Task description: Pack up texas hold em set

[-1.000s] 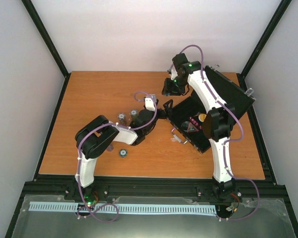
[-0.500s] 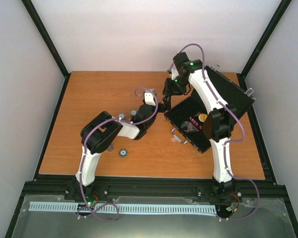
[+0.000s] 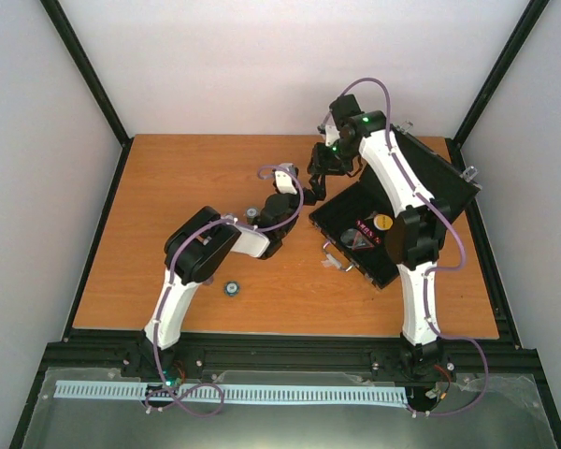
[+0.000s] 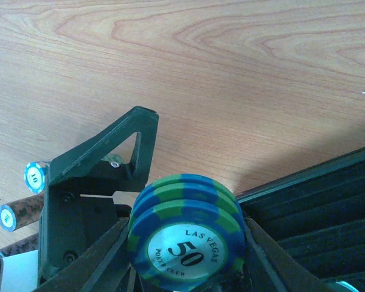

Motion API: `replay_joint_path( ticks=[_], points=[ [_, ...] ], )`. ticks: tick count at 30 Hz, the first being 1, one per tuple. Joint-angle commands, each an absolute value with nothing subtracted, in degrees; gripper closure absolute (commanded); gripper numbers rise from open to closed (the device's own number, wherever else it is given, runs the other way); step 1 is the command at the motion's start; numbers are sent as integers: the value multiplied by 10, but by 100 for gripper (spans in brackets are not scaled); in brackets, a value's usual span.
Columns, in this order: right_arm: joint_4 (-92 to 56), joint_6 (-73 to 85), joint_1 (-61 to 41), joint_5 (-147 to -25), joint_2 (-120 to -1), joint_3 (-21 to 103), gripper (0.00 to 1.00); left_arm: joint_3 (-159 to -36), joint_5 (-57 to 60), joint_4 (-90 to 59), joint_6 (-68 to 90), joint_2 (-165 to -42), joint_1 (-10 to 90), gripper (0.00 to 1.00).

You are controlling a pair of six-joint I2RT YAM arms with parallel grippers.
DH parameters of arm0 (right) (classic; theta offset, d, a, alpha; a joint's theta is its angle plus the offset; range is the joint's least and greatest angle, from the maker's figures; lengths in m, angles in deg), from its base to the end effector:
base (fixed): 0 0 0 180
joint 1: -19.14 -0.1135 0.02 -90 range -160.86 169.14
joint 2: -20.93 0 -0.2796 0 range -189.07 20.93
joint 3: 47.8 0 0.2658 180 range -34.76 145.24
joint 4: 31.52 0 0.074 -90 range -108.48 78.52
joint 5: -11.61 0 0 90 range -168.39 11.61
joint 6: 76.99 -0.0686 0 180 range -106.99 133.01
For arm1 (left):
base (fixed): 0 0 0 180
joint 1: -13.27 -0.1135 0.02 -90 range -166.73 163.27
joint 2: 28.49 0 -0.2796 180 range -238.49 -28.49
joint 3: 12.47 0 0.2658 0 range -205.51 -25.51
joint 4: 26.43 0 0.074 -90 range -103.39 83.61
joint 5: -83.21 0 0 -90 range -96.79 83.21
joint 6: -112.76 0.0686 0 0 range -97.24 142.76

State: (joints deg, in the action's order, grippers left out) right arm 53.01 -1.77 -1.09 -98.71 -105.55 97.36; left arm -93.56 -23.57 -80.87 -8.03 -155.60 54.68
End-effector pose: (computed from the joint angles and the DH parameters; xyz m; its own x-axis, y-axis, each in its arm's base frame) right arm 0.4559 0.1934 0.2972 -0.9446 -0.0931 -0.3148 -0.2240 0.8838 0.4108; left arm 0.3967 -0.3234 0.1657 -0.1202 -0.5475 -0.8282 0.4162 0.7295 -0.5427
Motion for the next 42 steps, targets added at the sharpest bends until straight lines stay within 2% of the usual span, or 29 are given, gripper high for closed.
replay_joint_path(
  ticks=[1,17,24,28,32,35,37,42],
  points=[
    [559,-11,-10,-1001,-1023,967,76,-966,-266,-880,-75,-1569,530,0],
    [559,-10,-14,-1009,-998,935,76,-1012,-260,-928,-41,-1582,524,1],
    [560,-9,-16,-1013,-997,930,76,-1030,-234,-922,-49,-1573,514,30],
    [559,-8,-18,-1012,-992,922,76,-1035,-223,-923,-50,-1569,510,31],
    [559,-8,-19,-1013,-990,919,76,-1037,-211,-922,-55,-1566,504,37],
    [559,-8,-19,-1013,-988,917,76,-1042,-179,-917,-62,-1560,497,50],
    [559,-8,-20,-1012,-988,916,76,-1048,-151,-906,-65,-1556,494,66],
    [561,-7,-23,-1010,-984,913,76,-1053,-137,-898,-73,-1549,491,71]
  ],
)
